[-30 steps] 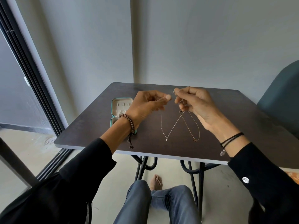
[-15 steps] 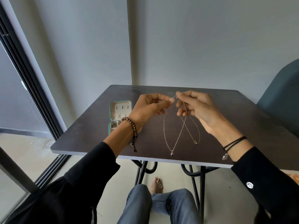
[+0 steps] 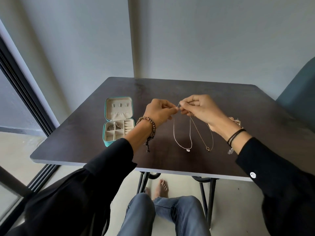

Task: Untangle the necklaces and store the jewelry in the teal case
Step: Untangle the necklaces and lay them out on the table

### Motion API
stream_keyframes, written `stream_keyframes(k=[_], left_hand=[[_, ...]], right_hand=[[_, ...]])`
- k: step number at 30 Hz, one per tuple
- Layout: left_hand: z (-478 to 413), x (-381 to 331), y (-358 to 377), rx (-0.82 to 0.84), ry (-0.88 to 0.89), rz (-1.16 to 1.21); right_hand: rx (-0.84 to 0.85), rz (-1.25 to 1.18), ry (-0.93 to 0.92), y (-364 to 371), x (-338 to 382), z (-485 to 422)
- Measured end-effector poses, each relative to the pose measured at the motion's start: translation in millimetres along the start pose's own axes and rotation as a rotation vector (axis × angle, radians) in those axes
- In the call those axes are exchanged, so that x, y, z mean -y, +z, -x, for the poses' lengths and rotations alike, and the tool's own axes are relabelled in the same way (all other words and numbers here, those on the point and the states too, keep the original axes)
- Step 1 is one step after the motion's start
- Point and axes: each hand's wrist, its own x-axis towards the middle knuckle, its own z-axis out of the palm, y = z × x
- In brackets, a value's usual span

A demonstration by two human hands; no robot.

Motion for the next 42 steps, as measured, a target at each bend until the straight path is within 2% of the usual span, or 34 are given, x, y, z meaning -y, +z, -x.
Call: stream_keyframes(k=[8, 14, 25, 33, 42], left_hand=[[-46, 17, 25, -0.029, 0.007, -0.352], [-61, 30, 33, -0.035, -0.068, -0.462], [-46, 36, 15, -0.154, -0.019, -0.384], [-2, 41, -38, -0.256, 0.033, -0.357], [43, 73, -118, -0.353, -0.113, -0.347]], right_hand=[[-0.022, 0.306, 0.011, 12, -36, -52], [-0.036, 0.483, 0.02, 16, -49, -69], [-0.058, 0.525, -0.069, 27, -35, -50], [0.051, 0.47, -0.187, 59, 8, -15], [0.236, 0.556, -0.363, 118, 46, 4]])
